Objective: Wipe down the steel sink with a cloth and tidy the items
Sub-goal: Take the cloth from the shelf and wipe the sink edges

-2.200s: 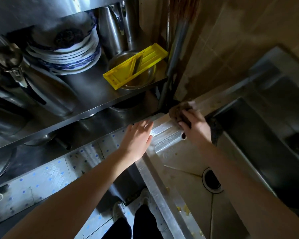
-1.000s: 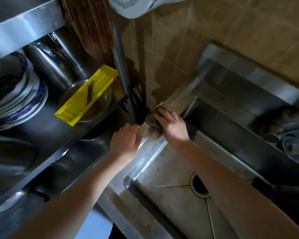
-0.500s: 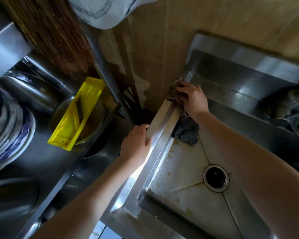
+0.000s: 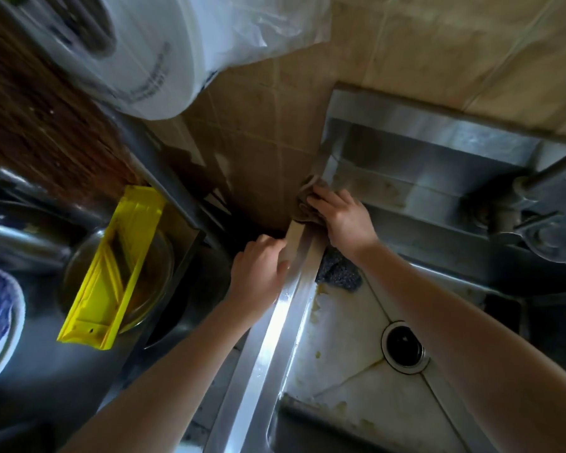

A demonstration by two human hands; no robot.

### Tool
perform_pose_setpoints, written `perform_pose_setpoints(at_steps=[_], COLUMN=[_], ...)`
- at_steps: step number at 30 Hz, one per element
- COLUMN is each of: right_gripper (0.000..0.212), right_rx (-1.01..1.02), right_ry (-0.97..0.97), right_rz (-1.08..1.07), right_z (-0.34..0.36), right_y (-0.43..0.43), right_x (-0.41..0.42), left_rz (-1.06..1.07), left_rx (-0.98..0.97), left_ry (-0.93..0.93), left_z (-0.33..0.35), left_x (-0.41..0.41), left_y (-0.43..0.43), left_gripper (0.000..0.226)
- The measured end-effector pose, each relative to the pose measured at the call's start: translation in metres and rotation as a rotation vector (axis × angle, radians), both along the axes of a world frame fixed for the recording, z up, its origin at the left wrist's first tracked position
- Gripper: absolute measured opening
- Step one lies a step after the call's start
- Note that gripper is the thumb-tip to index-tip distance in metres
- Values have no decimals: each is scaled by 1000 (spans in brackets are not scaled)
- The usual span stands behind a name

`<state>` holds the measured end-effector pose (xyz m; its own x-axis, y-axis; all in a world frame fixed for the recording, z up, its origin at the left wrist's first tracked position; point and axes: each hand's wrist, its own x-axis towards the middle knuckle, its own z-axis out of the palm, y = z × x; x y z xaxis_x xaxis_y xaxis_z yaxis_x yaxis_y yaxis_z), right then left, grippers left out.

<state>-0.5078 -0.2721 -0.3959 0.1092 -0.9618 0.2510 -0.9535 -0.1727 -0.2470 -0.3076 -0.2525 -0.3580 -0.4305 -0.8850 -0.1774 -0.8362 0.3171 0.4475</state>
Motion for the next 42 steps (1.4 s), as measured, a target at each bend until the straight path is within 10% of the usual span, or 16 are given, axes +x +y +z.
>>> perform_pose_setpoints(at_steps=[33, 42], right_gripper=[42, 37], right_rx=[331, 292], right_ry=[180, 65], right_rz=[-890, -747], right_z=[21, 18], right_y=[59, 22], right_x=[-119, -82], left_rz=[-460, -480], left_rx=[-153, -162], left_ry=[-194, -173], left_z=[-10, -9], left_x=[-53, -51], left_y=[-51, -52], left_gripper=[46, 43])
